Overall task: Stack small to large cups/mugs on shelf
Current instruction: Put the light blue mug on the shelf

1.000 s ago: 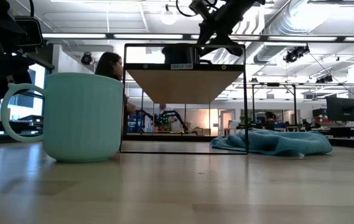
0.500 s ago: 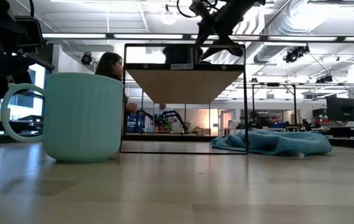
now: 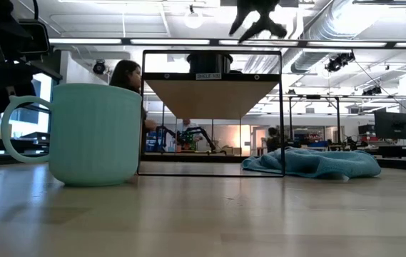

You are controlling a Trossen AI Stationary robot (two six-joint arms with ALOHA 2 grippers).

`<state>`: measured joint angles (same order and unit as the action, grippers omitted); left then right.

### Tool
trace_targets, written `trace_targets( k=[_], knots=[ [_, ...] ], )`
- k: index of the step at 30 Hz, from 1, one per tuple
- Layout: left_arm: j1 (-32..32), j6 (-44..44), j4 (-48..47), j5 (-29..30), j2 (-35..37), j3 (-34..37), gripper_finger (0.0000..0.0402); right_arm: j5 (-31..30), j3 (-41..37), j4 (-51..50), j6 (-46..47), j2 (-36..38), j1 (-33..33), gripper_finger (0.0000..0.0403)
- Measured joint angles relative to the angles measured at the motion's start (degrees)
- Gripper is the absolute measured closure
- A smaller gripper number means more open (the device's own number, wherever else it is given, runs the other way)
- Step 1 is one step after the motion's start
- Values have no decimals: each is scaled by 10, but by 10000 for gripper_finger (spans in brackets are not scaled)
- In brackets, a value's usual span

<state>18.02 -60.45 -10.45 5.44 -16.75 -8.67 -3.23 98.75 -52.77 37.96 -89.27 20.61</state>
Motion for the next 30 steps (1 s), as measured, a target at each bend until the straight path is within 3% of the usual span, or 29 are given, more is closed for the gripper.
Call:
trace_targets(
  k=[7,15,23,30],
  knots=[
    [0,-33,1,0,0,0,222,-9,152,-136,-42,0,-30,272],
    [0,-69,53,-9,0,0,222,-14,265,-314,-65,0,-121,272],
    [0,-68,105,-9,-8,0,222,-37,268,-370,-54,5,-254,272],
    [0,-69,108,-28,-75,0,222,-62,219,-359,-8,6,-375,272]
  ],
)
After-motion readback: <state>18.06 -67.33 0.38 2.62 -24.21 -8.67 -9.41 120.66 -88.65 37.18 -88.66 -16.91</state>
